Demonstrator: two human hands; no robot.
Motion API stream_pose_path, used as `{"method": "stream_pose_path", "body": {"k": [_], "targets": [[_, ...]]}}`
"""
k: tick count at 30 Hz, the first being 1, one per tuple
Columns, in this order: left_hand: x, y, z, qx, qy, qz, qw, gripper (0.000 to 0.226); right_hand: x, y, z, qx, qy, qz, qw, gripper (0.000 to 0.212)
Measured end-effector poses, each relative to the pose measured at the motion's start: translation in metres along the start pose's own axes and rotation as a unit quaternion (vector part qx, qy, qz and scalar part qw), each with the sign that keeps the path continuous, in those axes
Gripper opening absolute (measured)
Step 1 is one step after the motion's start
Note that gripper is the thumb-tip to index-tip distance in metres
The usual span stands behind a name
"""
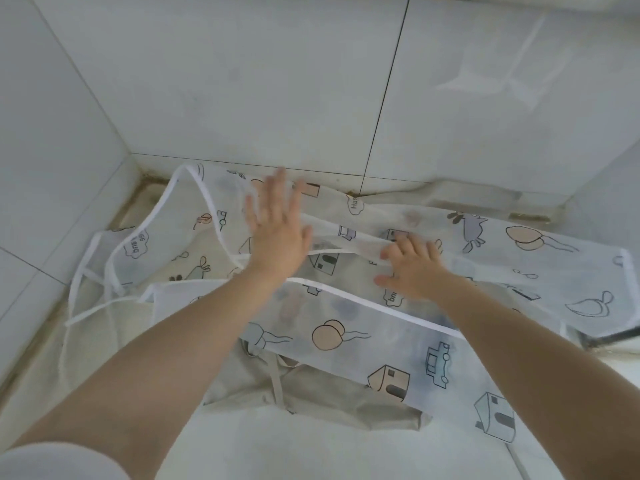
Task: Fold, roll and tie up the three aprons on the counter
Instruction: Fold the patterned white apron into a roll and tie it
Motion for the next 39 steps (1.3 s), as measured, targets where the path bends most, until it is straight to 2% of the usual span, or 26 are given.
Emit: {"method": "stream_pose_path", "body": {"k": [1, 2, 3, 4, 6, 7, 9, 11, 13, 15, 16, 18, 20, 23, 27, 29, 32, 34, 35, 36, 37, 39], "targets": [[-0.015, 0.021, -0.004, -0.086, -0.060, 0.020, 0.994, 0.071, -0.004, -0.001, -0.001, 0.000, -0.015, 0.005, 1.000, 0.044], [-0.037, 0.030, -0.012, -0.121, -0.163, 0.035, 0.979, 0.074, -0.006, -0.003, -0.002, 0.004, -0.025, 0.003, 1.000, 0.046], [-0.061, 0.027, -0.022, -0.120, -0.274, 0.052, 0.953, 0.081, -0.005, -0.004, -0.005, 0.007, -0.031, 0.002, 0.999, 0.049], [-0.076, 0.019, -0.031, -0.107, -0.353, 0.072, 0.927, 0.091, -0.005, -0.006, -0.007, 0.009, -0.038, 0.005, 0.999, 0.052], [-0.090, 0.000, -0.043, -0.082, -0.418, 0.102, 0.899, 0.101, -0.011, -0.010, -0.012, 0.014, -0.067, 0.004, 0.998, 0.063], [-0.094, -0.008, -0.047, -0.078, -0.431, 0.113, 0.892, 0.092, -0.016, -0.013, -0.015, 0.023, -0.082, -0.008, 0.996, 0.071], [-0.098, -0.018, -0.051, -0.085, -0.442, 0.141, 0.882, 0.051, -0.027, -0.021, -0.020, 0.034, -0.101, -0.026, 0.994, 0.084], [-0.098, -0.023, -0.055, -0.089, -0.454, 0.166, 0.871, 0.025, -0.034, -0.028, -0.023, 0.038, -0.091, -0.037, 0.994, 0.088], [-0.098, -0.026, -0.063, -0.086, -0.465, 0.160, 0.866, 0.021, -0.025, -0.038, -0.031, 0.067, -0.016, -0.092, 0.993, 0.074], [-0.094, -0.027, -0.068, -0.087, -0.442, 0.123, 0.884, 0.017, -0.013, -0.054, -0.044, 0.124, 0.091, -0.137, 0.979, 0.052], [-0.089, -0.028, -0.069, -0.085, -0.426, 0.102, 0.895, 0.016, -0.013, -0.059, -0.050, 0.141, 0.114, -0.121, 0.976, 0.048], [-0.082, -0.032, -0.071, -0.060, -0.417, 0.059, 0.905, 0.019, -0.026, -0.054, -0.053, 0.095, 0.063, -0.026, 0.993, 0.050], [-0.079, -0.037, -0.077, -0.012, -0.439, 0.013, 0.898, 0.022, -0.048, -0.043, -0.055, 0.028, -0.014, 0.029, 0.999, 0.058], [-0.075, -0.028, -0.104, -0.036, -0.488, 0.046, 0.871, 0.027, -0.066, -0.037, -0.064, 0.028, -0.067, 0.009, 0.997, 0.043], [-0.075, -0.021, -0.159, -0.023, -0.579, 0.070, 0.812, 0.034, -0.074, -0.034, -0.089, 0.043, -0.095, 0.021, 0.994, 0.031], [-0.065, -0.017, -0.180, 0.009, -0.619, 0.068, 0.783, 0.036, -0.077, -0.031, -0.106, 0.045, -0.122, 0.030, 0.991, 0.029], [-0.043, 0.003, -0.223, 0.042, -0.697, 0.049, 0.714, 0.033, -0.093, -0.025, -0.138, 0.042, -0.197, 0.011, 0.980, 0.030], [-0.029, 0.025, -0.246, 0.050, -0.725, 0.021, 0.687, 0.028, -0.103, -0.020, -0.157, 0.024, -0.251, -0.007, 0.968, 0.034], [-0.021, 0.038, -0.255, 0.046, -0.722, 0.012, 0.691, 0.027, -0.107, -0.018, -0.168, 0.016, -0.265, -0.014, 0.964, 0.034], [-0.018, 0.044, -0.254, 0.024, -0.697, 0.022, 0.716, 0.030, -0.108, -0.016, -0.173, 0.013, -0.254, -0.020, 0.967, 0.033], [-0.015, 0.049, -0.250, -0.001, -0.659, 0.046, 0.750, 0.032, -0.106, -0.014, -0.176, 0.014, -0.219, -0.024, 0.975, 0.031], [-0.012, 0.050, -0.238, -0.030, -0.568, 0.080, 0.819, 0.032, -0.094, -0.008, -0.175, 0.001, -0.088, -0.013, 0.996, 0.027]]}}
Point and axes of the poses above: each hand's wrist, its own z-axis towards the middle knuckle, its own x-axis out of the back of the hand, y = z × x, the point moved 9 cm from there along z, towards the middle knuckle, and after that the axes turned 5 degrees about x, right-handed, at the moved point
